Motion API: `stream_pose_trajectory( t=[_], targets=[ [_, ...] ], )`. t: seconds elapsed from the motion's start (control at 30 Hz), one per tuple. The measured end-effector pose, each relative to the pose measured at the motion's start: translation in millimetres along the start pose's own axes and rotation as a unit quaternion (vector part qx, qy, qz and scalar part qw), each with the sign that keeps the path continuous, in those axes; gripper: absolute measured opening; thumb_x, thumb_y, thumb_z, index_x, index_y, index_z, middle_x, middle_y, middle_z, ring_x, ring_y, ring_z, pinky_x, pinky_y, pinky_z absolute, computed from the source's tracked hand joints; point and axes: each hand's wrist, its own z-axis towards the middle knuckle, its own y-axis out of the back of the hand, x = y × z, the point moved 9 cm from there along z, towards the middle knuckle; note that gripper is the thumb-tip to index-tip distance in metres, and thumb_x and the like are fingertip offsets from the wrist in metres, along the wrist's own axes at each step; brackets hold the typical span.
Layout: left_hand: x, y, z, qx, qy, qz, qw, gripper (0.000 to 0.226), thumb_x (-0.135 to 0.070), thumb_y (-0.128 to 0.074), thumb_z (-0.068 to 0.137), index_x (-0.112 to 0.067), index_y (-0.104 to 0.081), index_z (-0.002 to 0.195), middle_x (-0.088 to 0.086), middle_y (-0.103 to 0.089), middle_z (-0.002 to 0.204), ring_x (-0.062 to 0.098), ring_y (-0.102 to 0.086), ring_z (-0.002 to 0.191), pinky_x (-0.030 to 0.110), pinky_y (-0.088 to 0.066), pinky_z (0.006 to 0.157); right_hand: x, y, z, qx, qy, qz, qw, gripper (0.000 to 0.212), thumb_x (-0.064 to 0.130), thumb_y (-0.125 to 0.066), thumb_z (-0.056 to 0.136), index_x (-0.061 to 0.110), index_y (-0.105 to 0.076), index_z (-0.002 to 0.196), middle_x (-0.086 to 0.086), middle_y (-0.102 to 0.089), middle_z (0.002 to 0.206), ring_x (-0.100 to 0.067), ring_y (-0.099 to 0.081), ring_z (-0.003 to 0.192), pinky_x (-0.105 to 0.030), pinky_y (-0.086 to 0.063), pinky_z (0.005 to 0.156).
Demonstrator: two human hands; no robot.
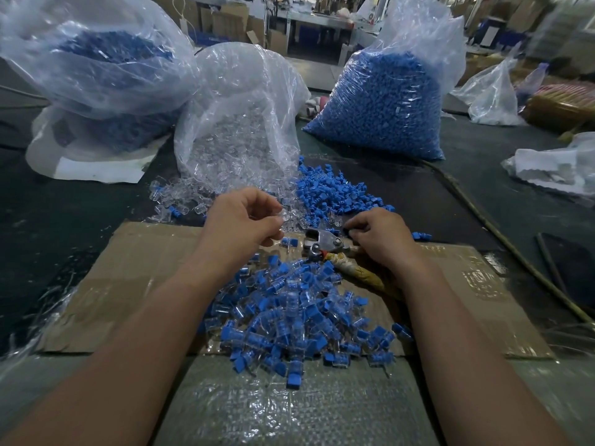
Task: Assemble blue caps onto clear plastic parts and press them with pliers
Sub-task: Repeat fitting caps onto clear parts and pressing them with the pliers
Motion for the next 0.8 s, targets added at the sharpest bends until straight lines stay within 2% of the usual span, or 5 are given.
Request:
stream_pose_trajectory(
  t=[0.17, 0.3, 0.4, 0.5, 0.8],
  targets=[
    [-2.6, -1.7, -0.8, 0.006, 0.002, -0.011, 1.0, 0.022, 0.004, -0.064, 0.079, -0.017, -0.06, 0.075, 0.003, -0.065, 0.067, 0.005, -0.064, 0.055, 0.017, -0.054, 0.056, 0.5, 3.2, -1.8, -0.021, -0.006, 0.023, 0.999, 0.022, 0.015, -0.056, 0.09, 0.016, -0.066, 0.11, -0.002, -0.063, 0.114, -0.018, -0.055, 0.101, -0.035, -0.043, 0.09],
    [-2.7, -3.1, -2.3, 0.017, 0.01, -0.032, 0.999, 0.021, 0.005, -0.064, 0.078, -0.015, -0.062, 0.074, 0.004, -0.066, 0.067, 0.006, -0.064, 0.055, 0.017, -0.054, 0.056, 0.1, 27.1, -9.5, -0.099, 0.0, 0.124, 0.987, 0.015, 0.012, -0.056, 0.09, 0.015, -0.068, 0.1, 0.004, -0.065, 0.095, -0.005, -0.055, 0.081, -0.015, -0.041, 0.073],
    [-2.5, -3.7, -3.1, 0.018, 0.012, -0.037, 0.999, 0.019, 0.005, -0.065, 0.078, -0.014, -0.062, 0.075, 0.006, -0.066, 0.068, 0.008, -0.065, 0.056, 0.018, -0.055, 0.056, 11.6, 42.7, -21.9, -0.115, 0.025, 0.286, 0.951, 0.021, 0.007, -0.065, 0.084, 0.027, -0.064, 0.075, 0.011, -0.064, 0.071, -0.003, -0.062, 0.063, -0.013, -0.049, 0.063],
    [-3.5, -5.5, -3.7, 0.017, 0.015, -0.041, 0.999, 0.019, 0.005, -0.065, 0.078, -0.013, -0.062, 0.075, 0.006, -0.066, 0.068, 0.008, -0.065, 0.056, 0.019, -0.055, 0.057, 37.4, 45.3, -38.2, -0.092, 0.076, 0.404, 0.907, 0.024, 0.003, -0.069, 0.078, 0.025, -0.064, 0.071, 0.008, -0.068, 0.063, -0.007, -0.065, 0.061, -0.018, -0.054, 0.062],
    [-8.0, -9.6, -6.6, 0.023, 0.003, -0.042, 0.999, 0.015, 0.002, -0.066, 0.078, -0.013, -0.064, 0.078, 0.01, -0.068, 0.073, 0.012, -0.067, 0.061, 0.02, -0.056, 0.059, 82.3, 37.4, -56.9, -0.1, 0.16, 0.377, 0.907, 0.023, 0.005, -0.073, 0.075, 0.025, -0.063, 0.07, 0.009, -0.065, 0.065, -0.014, -0.065, 0.06, -0.022, -0.055, 0.06]
  ],
)
